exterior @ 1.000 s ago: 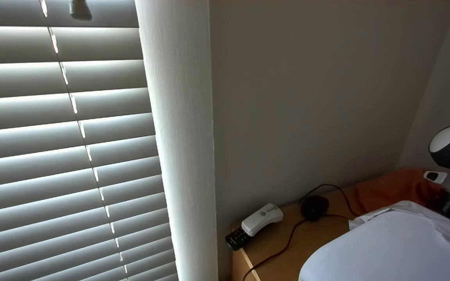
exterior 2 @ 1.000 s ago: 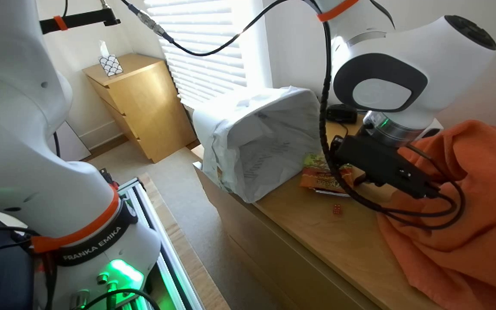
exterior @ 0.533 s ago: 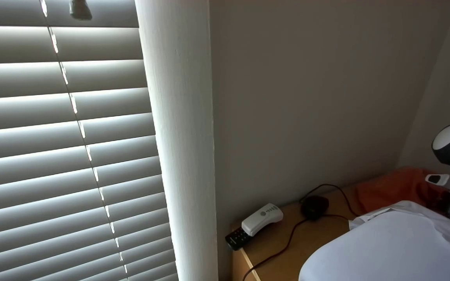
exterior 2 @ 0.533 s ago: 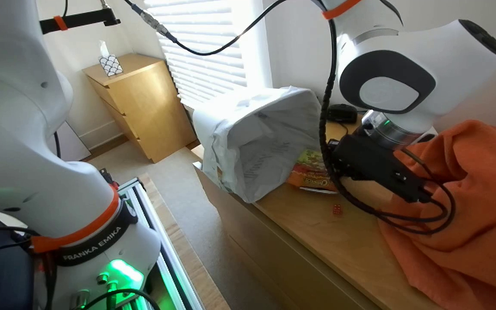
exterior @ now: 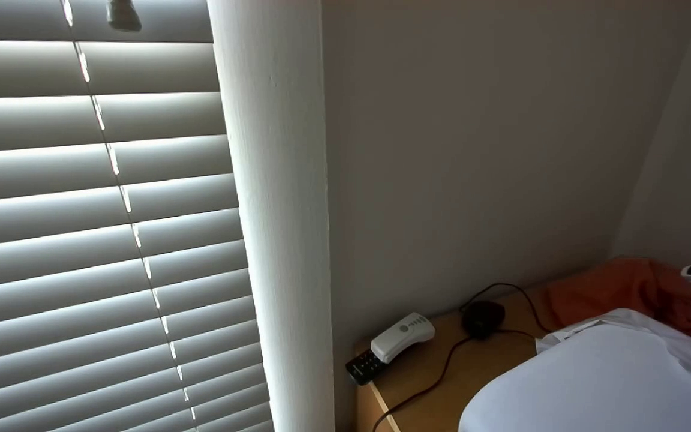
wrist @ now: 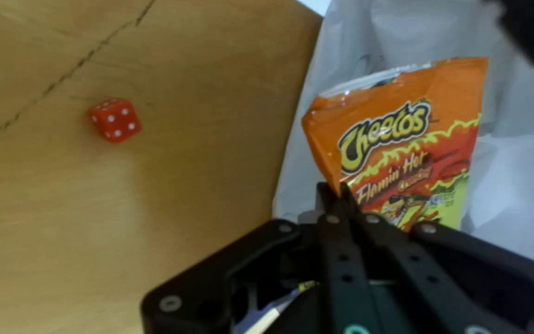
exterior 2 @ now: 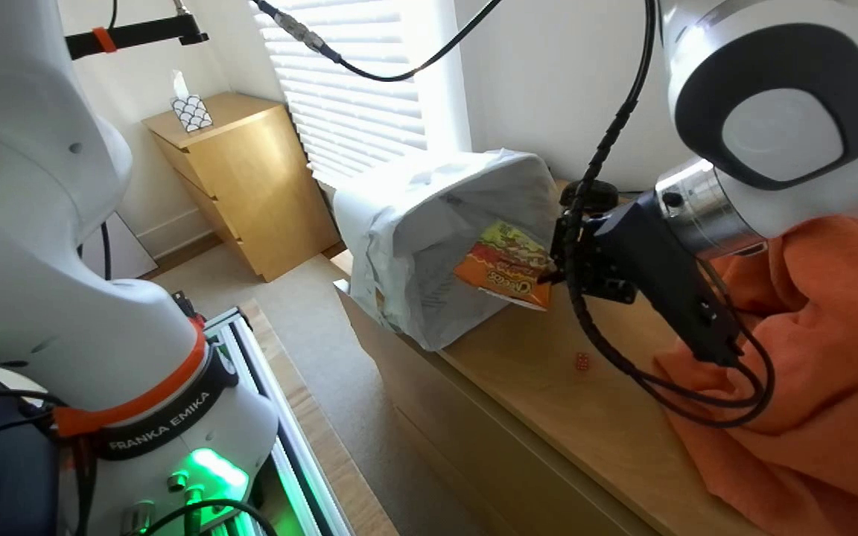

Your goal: Put the empty packet in the bin

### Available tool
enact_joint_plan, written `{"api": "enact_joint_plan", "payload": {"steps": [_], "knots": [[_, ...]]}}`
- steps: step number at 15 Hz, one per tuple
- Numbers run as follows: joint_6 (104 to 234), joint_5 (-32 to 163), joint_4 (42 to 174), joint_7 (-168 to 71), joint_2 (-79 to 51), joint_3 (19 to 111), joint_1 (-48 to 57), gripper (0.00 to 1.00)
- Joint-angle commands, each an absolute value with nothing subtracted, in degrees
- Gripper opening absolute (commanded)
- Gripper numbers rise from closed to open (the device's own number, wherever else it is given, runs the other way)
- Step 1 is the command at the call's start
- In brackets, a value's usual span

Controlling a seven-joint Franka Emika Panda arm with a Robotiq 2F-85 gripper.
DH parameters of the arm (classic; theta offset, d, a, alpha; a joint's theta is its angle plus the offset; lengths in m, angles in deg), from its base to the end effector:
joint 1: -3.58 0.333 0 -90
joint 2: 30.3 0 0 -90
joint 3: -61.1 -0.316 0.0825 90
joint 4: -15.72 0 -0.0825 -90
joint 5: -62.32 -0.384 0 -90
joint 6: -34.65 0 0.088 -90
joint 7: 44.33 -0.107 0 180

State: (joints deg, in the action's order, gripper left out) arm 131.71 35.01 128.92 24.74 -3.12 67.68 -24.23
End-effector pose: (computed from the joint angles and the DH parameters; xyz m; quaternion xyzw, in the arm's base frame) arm 0.4577 -0.2605 0.2011 -0.9029 -0.1596 0.0779 0.3914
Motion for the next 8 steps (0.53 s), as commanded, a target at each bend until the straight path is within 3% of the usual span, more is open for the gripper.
{"api": "enact_joint_plan", "payload": {"steps": [1,8], "knots": [[126.1,32.5,127.5,23.2,-1.8,69.1,-24.3,0.00],[136.2,27.2,132.3,15.2,-1.9,68.9,-20.0,0.00]]}}
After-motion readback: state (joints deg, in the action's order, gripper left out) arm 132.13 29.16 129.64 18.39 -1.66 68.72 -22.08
